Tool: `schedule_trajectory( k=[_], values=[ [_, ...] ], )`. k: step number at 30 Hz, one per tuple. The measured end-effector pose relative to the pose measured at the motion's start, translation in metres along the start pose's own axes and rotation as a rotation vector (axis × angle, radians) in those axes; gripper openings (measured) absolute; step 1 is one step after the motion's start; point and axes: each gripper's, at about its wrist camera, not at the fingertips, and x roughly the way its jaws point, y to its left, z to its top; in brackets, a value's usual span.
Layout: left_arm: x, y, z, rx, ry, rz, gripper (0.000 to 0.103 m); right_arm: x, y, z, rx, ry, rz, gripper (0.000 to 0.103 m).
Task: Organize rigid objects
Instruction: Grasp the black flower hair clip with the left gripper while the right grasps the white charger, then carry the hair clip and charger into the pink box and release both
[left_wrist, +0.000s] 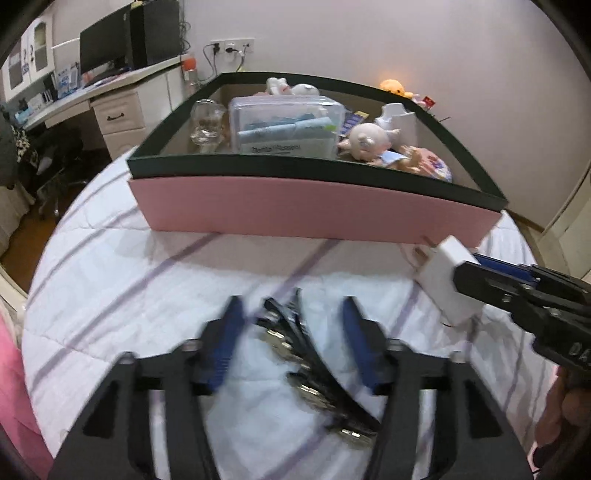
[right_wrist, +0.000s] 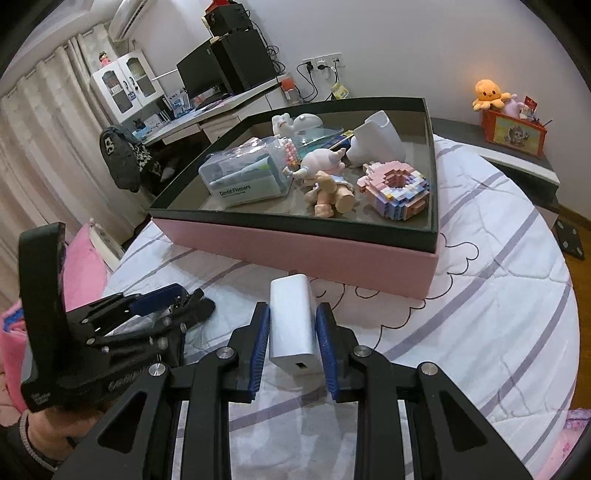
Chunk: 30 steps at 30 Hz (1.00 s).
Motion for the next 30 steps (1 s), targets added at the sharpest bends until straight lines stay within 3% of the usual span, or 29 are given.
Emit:
schedule_trajectory(
  k=[2, 4, 5, 11, 20, 30],
  values=[
    [-0.002, -0.006, -0.006, 0.013, -0.011, -0.003, 0.058, 0.000, 0.003, -0.001, -0.012, 0.001, -0.015, 0.027],
    [-0.002, -0.006, -0.008, 0.016, -0.022, 0.001, 0.028, 0.002, 0.006, -0.002, -0.026, 0.007, -0.040, 0.027],
    [-0.002, -0.002, -0.007, -0.004, -0.018, -0.024, 0.026, 0.006, 0.007, -0.003, -0.041, 0.021, -0.069, 0.027],
    [-0.011, 0.008, -0.014, -0.042, -0.024, -0.097, 0.026, 0.007, 0.004, -0.013, -0.012, 0.023, -0.054, 0.024],
    [-0.031, 0.006, -0.005, -0.012, -0.071, -0.101, 0.026, -0.011, 0.005, -0.003, -0.006, -0.014, -0.036, 0.024],
    [-0.028, 0.012, 0.001, -0.022, -0.073, -0.109, 0.026, 0.010, 0.004, 0.002, -0.003, 0.010, -0.038, 0.024]
  ],
)
